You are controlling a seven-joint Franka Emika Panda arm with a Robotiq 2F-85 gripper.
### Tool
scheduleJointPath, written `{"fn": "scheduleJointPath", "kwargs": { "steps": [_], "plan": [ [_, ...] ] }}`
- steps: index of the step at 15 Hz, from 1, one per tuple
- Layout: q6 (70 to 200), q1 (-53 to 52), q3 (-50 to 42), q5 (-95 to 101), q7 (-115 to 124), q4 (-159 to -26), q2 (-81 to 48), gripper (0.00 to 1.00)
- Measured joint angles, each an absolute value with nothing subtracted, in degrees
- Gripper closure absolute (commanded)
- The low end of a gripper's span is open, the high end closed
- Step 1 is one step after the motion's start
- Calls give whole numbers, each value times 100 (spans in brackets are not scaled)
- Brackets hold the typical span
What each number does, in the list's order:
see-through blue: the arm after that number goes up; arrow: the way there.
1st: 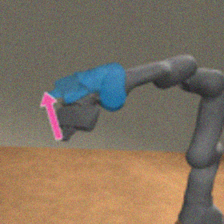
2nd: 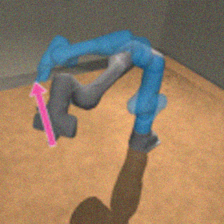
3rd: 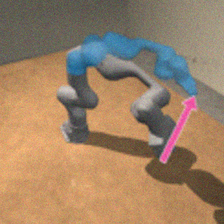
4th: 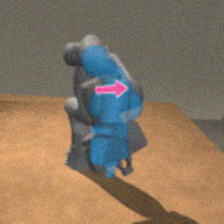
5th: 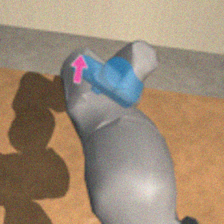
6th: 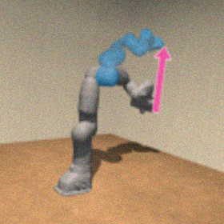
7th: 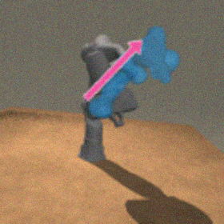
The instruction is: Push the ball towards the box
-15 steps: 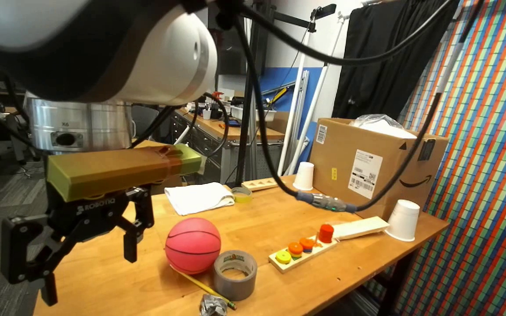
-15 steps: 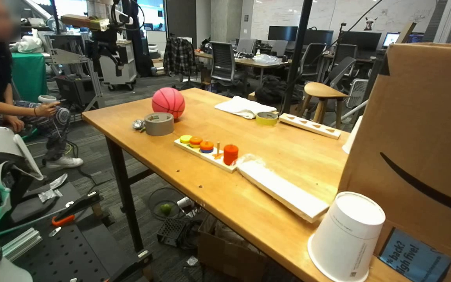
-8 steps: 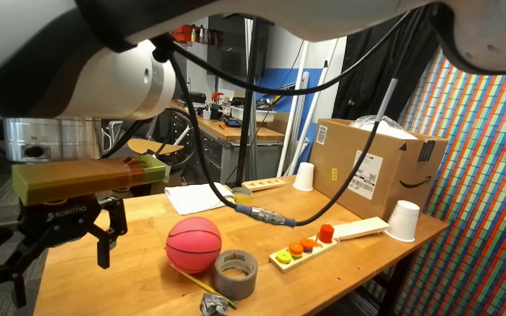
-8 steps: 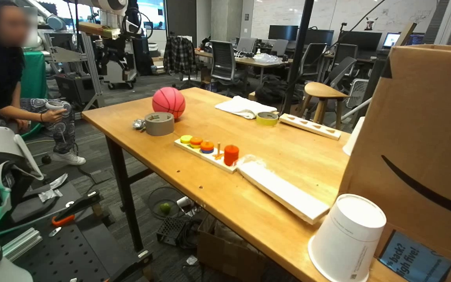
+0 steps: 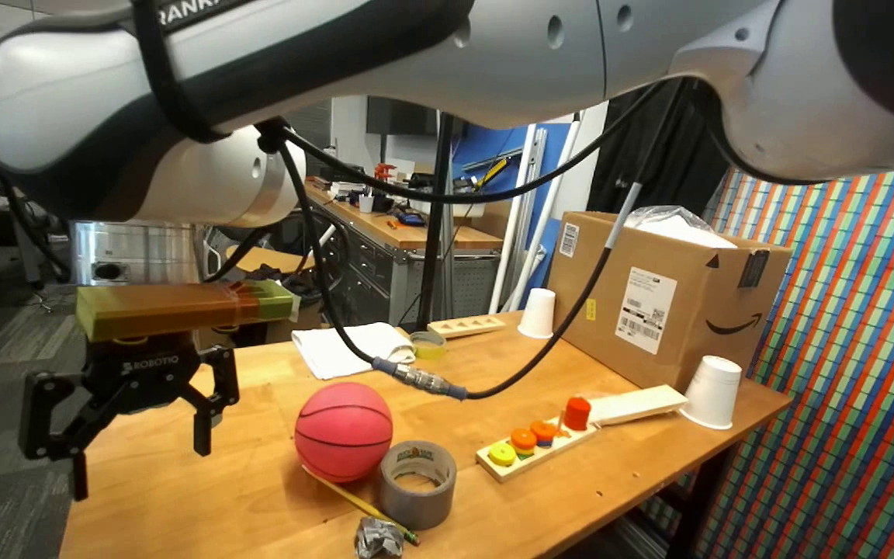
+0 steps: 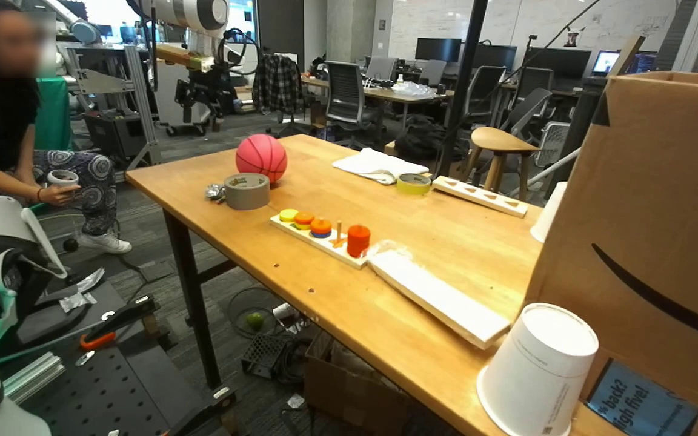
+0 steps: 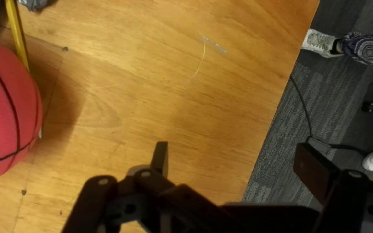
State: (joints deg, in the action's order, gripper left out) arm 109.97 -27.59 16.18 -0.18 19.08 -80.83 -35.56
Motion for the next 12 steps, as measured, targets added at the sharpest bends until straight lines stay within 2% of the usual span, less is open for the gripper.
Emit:
{"fn": "scheduleJointPath", "kwargs": {
  "steps": [12],
  "plan": [
    [11197, -1826, 1204, -933, 1749, -8792, -3551, 0]
  ]
}}
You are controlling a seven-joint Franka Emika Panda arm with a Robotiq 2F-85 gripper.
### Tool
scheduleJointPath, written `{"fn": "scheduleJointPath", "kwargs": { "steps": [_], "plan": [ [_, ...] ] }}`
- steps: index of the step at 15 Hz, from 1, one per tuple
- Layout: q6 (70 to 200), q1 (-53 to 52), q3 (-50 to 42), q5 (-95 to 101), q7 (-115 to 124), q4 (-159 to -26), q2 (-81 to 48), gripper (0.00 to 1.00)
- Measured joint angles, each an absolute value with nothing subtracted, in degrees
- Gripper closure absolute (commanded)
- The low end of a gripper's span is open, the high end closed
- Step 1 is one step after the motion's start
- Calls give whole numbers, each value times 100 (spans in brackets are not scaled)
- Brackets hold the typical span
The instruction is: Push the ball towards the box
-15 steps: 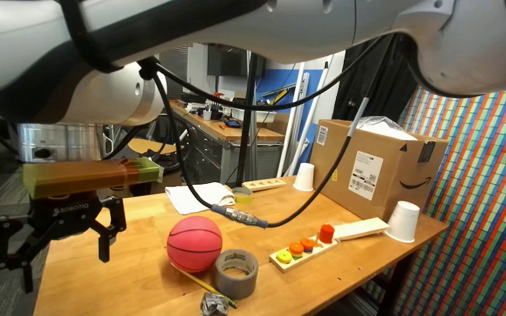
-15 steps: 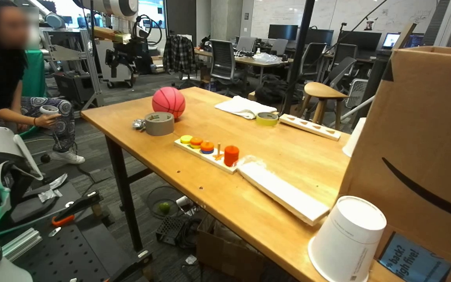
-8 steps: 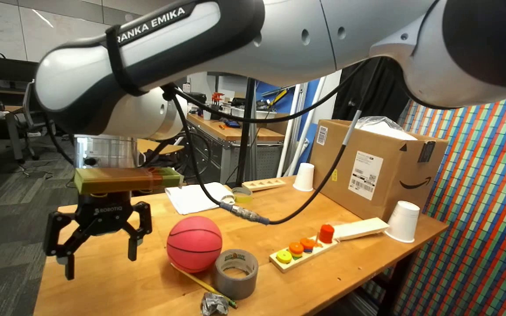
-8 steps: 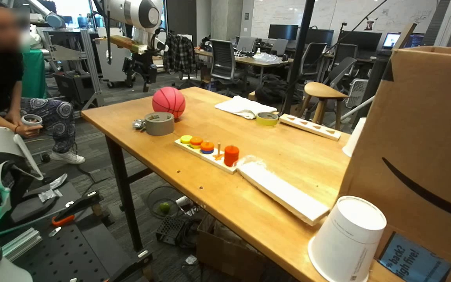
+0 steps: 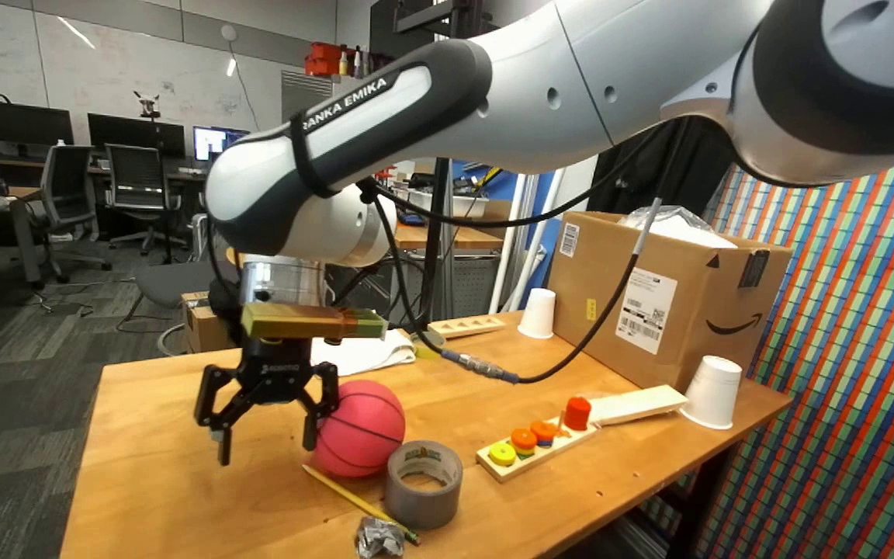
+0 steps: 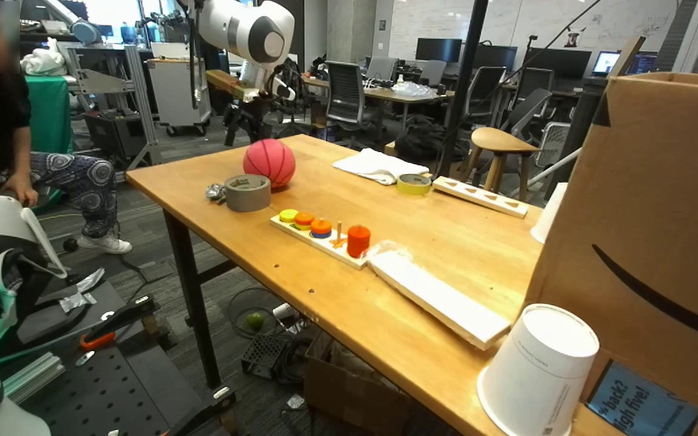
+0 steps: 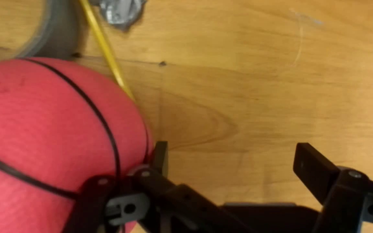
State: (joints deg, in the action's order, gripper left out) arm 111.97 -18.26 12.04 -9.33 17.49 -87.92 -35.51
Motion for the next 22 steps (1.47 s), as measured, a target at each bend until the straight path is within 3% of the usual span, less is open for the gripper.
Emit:
{"fn": "scheduleJointPath", "kwargs": {
  "steps": [10, 15, 22],
  "plan": [
    [11071, -1435, 111, 1631, 2179, -10483, -1074, 0],
    [11132, -1423, 537, 1833, 2238, -11881, 497, 0],
    [12383, -1813, 1495, -177, 1845, -13289, 1447, 0]
  ]
}}
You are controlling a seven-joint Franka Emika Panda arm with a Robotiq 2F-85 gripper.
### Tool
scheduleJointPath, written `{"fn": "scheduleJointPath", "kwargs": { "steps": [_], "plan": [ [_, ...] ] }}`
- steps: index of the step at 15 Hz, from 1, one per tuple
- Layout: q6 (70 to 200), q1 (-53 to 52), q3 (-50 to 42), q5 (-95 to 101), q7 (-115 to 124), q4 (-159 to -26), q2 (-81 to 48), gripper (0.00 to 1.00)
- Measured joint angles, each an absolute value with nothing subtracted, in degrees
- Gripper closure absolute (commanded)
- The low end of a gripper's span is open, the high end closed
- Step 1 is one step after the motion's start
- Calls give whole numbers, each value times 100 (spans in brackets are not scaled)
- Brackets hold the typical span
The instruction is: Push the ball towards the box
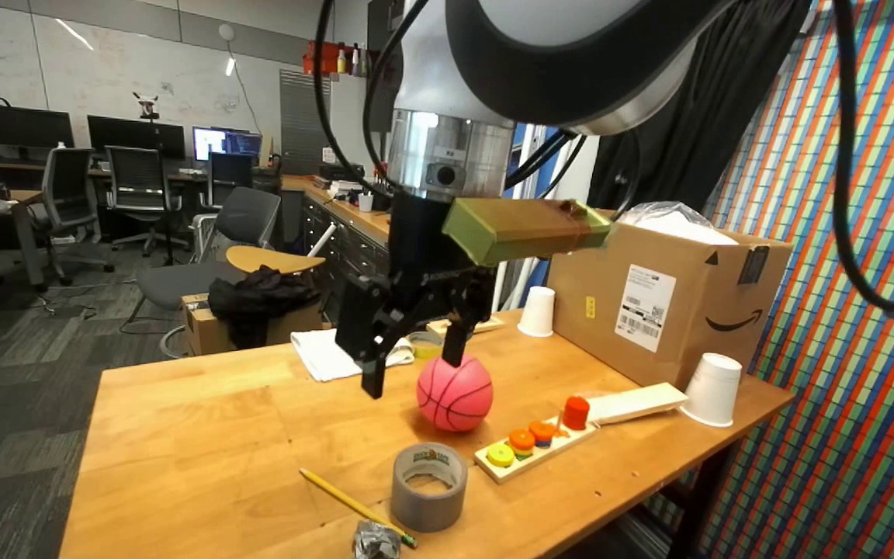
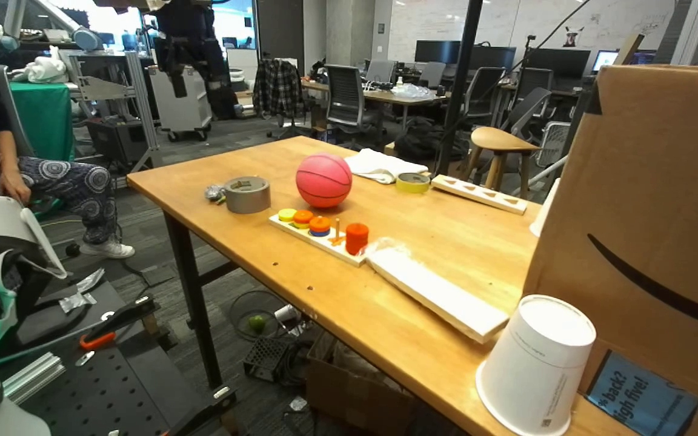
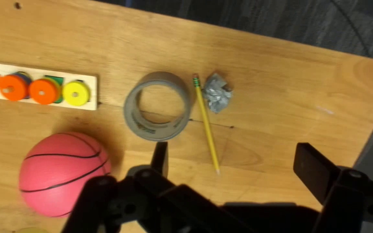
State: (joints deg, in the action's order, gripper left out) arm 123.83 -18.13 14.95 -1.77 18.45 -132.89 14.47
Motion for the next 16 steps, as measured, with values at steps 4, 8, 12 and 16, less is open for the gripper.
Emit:
{"fn": "scheduleJointPath", "kwargs": {
  "steps": [4, 8, 12, 16],
  "plan": [
    [13058, -1997, 1724, -783, 1389, -13543, 1243, 0],
    [13347, -2001, 1757, -850, 1016, -13453, 775, 0],
    [13428, -1890, 1705, -864, 642, -13050, 93, 0],
    [13430, -1730, 1653, -874, 323, -12372, -737, 0]
  ]
}}
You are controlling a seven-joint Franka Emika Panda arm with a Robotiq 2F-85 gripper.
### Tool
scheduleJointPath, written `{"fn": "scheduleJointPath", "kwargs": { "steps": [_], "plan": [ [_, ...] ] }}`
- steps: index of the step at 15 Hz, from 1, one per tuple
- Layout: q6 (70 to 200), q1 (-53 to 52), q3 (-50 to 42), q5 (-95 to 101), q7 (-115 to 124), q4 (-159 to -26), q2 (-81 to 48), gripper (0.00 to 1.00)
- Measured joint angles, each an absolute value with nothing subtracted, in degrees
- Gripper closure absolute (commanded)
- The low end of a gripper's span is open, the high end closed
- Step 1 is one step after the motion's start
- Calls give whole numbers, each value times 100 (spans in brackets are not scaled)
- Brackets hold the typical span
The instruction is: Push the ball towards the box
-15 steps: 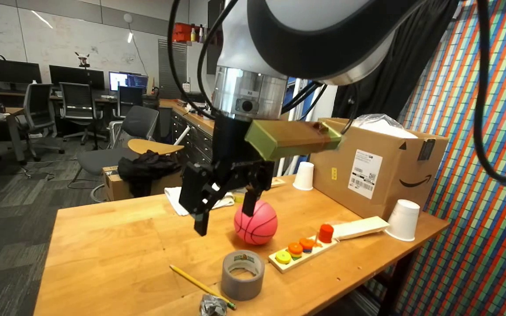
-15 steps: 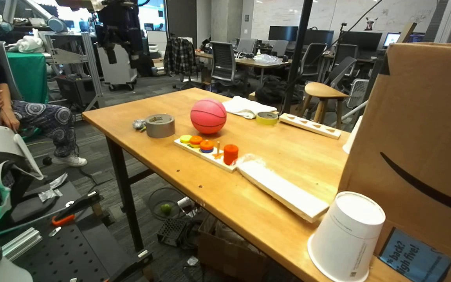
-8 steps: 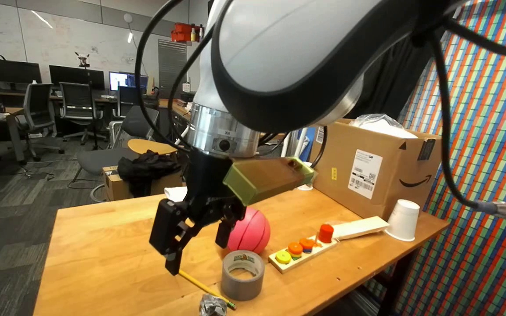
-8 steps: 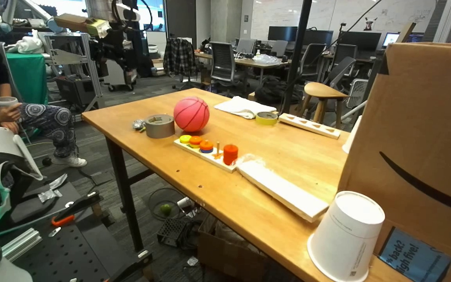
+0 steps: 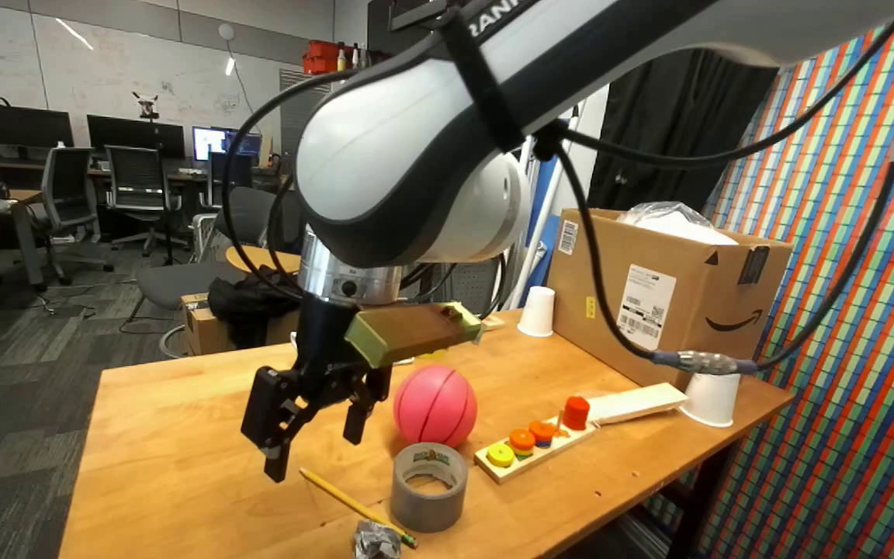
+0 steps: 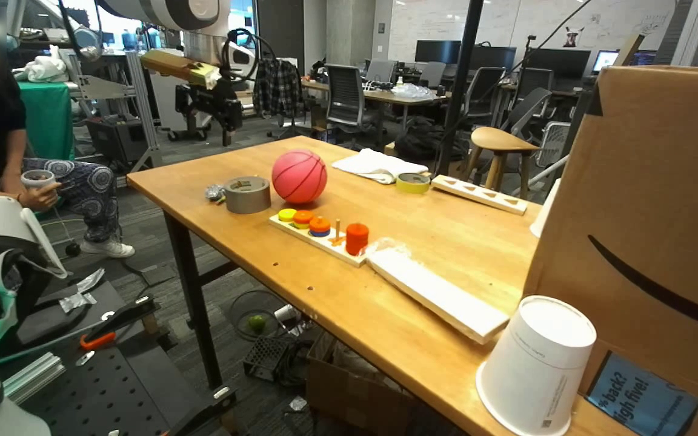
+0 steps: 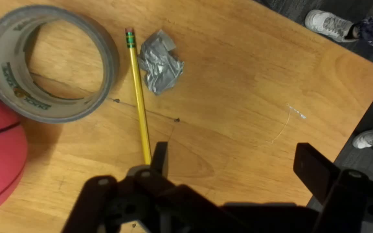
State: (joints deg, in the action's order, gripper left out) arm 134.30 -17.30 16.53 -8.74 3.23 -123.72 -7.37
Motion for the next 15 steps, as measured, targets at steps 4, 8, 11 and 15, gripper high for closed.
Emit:
{"fn": "scheduleJointPath", "kwargs": {
  "steps": [4, 8, 11, 15],
  "plan": [
    [13411, -1573, 1631, -898, 133, -11714, -1518, 0],
    [13313, -1377, 1614, -1126, -11, -11342, -2127, 0],
    [13215, -1173, 1497, -1177, -55, -11272, -2368, 0],
    [12992, -968, 925, -450, -62, -11245, -2207, 0]
  ]
}}
